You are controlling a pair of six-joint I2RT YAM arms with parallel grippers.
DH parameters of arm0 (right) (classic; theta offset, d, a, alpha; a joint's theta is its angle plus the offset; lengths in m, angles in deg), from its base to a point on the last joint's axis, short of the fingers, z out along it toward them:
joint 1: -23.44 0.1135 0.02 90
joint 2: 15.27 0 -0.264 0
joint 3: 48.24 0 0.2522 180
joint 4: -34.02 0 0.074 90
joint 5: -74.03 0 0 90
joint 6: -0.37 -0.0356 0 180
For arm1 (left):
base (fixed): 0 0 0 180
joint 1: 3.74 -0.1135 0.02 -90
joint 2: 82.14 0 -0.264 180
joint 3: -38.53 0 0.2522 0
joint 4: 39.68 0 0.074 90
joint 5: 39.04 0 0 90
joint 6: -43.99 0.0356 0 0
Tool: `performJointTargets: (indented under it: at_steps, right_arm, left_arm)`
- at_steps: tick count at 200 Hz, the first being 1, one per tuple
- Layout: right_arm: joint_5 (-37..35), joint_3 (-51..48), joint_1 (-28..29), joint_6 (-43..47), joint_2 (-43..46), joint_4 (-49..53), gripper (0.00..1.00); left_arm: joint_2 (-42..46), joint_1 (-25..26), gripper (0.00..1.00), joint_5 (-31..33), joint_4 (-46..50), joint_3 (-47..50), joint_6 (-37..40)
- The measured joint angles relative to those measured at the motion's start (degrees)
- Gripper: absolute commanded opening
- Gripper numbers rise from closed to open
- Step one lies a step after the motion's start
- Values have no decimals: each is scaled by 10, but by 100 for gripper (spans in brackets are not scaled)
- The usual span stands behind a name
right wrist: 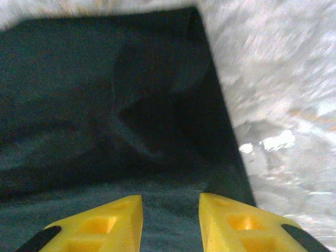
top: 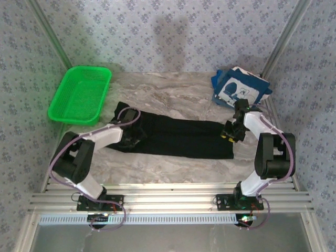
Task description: Fold and stack the t-shirts
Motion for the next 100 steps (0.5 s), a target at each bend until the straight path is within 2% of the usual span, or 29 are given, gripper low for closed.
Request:
performJointTargets:
  at_steps: [55, 100]
  right_arm:
    - [-1, -77, 37, -47, 12, -17, 28]
    - [27, -152, 125, -141, 90, -41, 27]
  left_arm:
    - [-139, -21, 53, 14, 60, -183, 63]
    - [-313, -35, 52, 11, 129, -447, 131]
